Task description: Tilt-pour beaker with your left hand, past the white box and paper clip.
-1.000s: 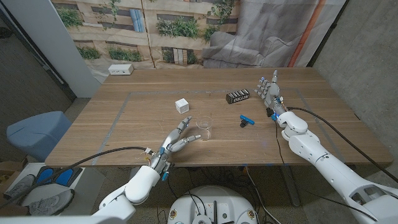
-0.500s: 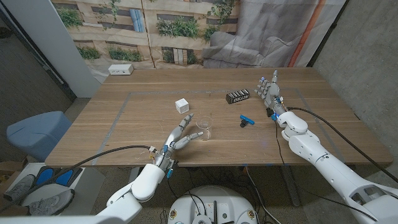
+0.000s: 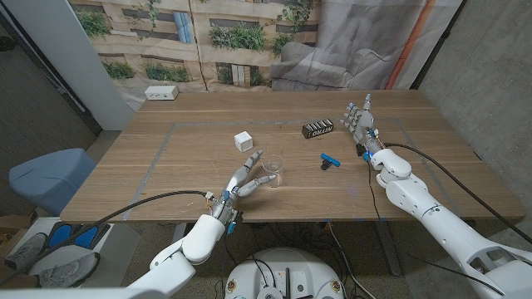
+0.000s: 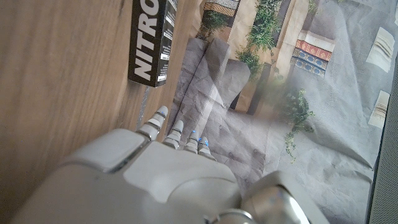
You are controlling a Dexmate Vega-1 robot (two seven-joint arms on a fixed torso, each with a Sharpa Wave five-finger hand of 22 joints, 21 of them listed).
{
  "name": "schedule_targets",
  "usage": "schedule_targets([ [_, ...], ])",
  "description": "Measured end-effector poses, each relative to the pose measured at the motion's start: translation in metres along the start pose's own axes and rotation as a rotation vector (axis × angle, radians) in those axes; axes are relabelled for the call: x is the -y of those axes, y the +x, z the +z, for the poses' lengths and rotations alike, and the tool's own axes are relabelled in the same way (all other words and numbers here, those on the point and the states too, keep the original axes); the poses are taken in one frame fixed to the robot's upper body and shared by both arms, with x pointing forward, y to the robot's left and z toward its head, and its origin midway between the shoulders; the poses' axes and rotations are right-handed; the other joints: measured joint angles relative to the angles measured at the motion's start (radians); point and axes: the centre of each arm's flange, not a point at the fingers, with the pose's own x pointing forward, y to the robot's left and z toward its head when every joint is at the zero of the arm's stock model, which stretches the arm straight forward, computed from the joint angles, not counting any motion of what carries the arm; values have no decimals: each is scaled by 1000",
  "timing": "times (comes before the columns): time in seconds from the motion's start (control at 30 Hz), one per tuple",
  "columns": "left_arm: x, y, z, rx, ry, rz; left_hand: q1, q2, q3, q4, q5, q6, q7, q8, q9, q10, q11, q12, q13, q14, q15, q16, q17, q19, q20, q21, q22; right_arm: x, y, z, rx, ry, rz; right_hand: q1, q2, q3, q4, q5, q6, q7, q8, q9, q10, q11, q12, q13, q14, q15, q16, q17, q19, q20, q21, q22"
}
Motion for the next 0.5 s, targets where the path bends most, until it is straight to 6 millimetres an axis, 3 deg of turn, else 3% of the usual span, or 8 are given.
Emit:
schedule_targets([
  [0.5,7,16,0,-1,5,-28,47,2,0,0,0,39,7,16,0,52,6,15,5,51,1,4,3,17,1,0,0,0,0,0,0,0,0,0,0,0,0,0,0,0,0,0,0,0,0,0,0,0,0,0,0,0,0,0],
])
